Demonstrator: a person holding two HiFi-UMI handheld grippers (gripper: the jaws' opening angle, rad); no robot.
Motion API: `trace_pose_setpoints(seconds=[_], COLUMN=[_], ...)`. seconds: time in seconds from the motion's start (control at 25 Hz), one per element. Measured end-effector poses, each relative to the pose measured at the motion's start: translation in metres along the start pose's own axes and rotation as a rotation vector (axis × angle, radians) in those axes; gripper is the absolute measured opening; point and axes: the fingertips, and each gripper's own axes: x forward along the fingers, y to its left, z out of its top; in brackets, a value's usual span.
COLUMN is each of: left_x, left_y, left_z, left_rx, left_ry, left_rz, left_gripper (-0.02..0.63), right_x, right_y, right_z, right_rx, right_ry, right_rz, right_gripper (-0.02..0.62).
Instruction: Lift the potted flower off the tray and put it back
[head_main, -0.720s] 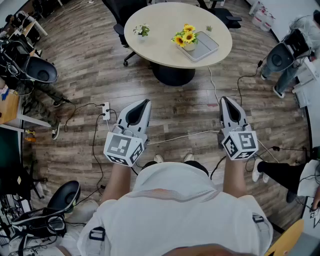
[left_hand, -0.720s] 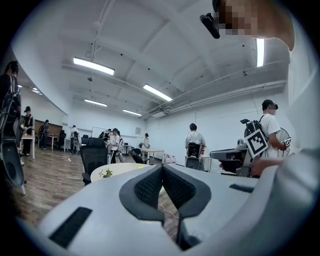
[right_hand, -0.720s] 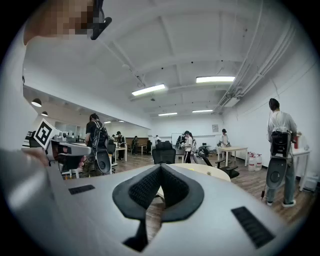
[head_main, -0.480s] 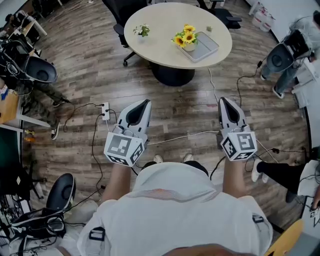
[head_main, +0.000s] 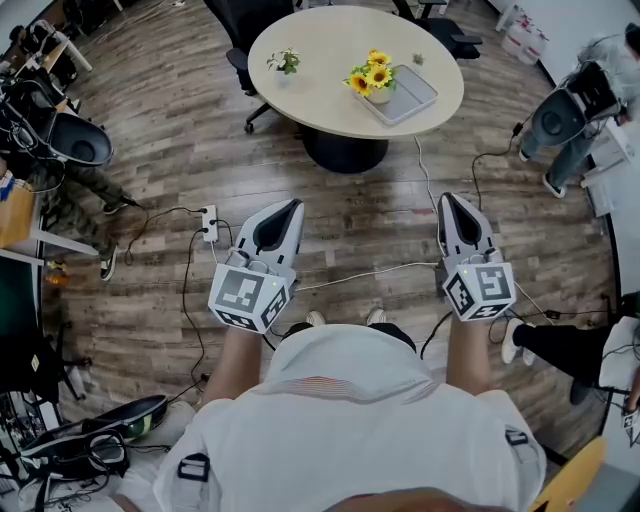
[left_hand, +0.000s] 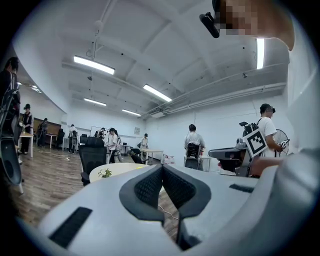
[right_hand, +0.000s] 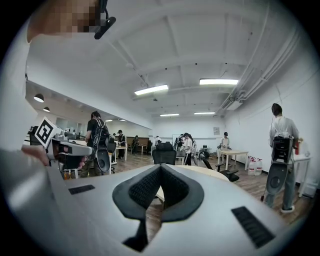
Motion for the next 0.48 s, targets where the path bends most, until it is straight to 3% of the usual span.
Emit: trace_pose_setpoints(seconds=[0.16,0.48], left_x=[-0.003,-0.016], left_y=[0.005,0.034], left_z=[-0.001,-0.008], left_rx=[-0.004,-0.025], left_ry=[-0.001,-0.001], left_rz=[-0.012,-0.016], left_gripper=[0.005,0.005], right_x=[0.001,0.021], right_y=[0.005,0.032], right_z=[0.006,0.003], right_rx=[0.026,0.011], right_ry=[-0.042,-0.018], right_rz=[0.007,0.006], right_gripper=[0.0,0.0])
